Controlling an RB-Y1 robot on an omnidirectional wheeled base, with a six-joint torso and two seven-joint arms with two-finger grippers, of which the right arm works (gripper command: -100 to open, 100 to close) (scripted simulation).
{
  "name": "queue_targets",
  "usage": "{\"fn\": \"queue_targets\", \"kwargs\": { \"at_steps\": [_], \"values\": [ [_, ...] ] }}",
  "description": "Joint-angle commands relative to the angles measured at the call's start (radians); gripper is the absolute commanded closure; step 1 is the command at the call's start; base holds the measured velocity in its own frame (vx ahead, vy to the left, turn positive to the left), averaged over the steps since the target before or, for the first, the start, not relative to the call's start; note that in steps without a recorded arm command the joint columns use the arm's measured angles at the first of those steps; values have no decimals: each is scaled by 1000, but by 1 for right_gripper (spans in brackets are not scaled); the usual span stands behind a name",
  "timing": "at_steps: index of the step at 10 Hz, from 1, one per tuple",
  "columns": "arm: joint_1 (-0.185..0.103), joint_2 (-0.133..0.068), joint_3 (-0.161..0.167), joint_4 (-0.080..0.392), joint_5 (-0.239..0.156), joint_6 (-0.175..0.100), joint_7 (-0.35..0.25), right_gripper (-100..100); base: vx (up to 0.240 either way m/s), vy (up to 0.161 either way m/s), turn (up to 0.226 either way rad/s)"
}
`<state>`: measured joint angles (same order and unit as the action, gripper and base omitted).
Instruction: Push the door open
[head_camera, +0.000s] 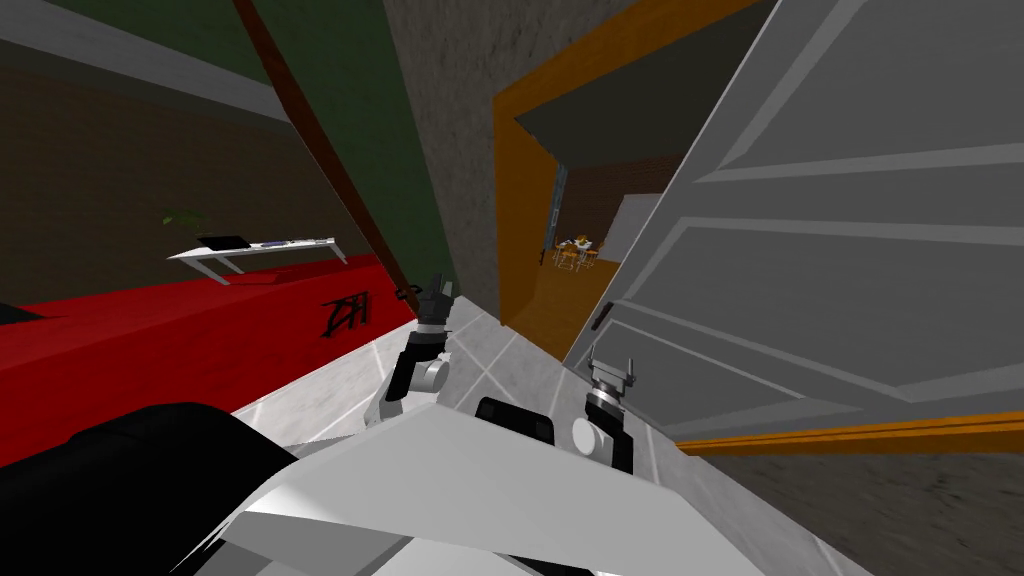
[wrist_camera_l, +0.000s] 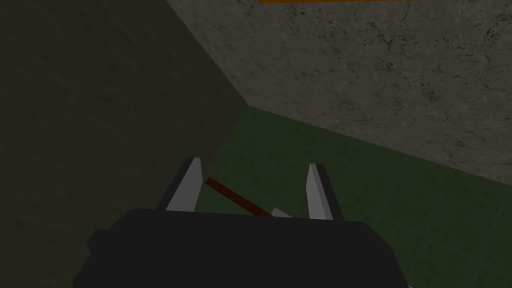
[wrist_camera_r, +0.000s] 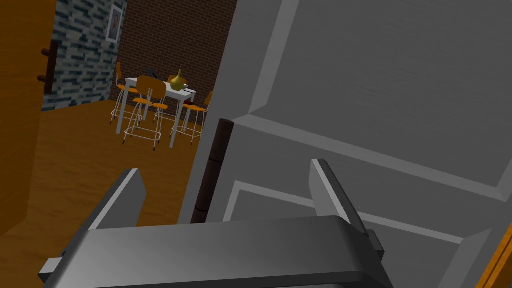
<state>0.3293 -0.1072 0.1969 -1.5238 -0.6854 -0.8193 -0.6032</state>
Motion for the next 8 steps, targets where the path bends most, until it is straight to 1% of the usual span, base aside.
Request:
{"fn": "queue_targets", "kwargs": {
  "at_steps": [1,8],
  "values": [
    [-5,3,10,34,-26,-25,-18,-100,79,-68,110],
    [-32,6,35,158,-142,-99,-87,-100,77,-67,109]
  ]
}}
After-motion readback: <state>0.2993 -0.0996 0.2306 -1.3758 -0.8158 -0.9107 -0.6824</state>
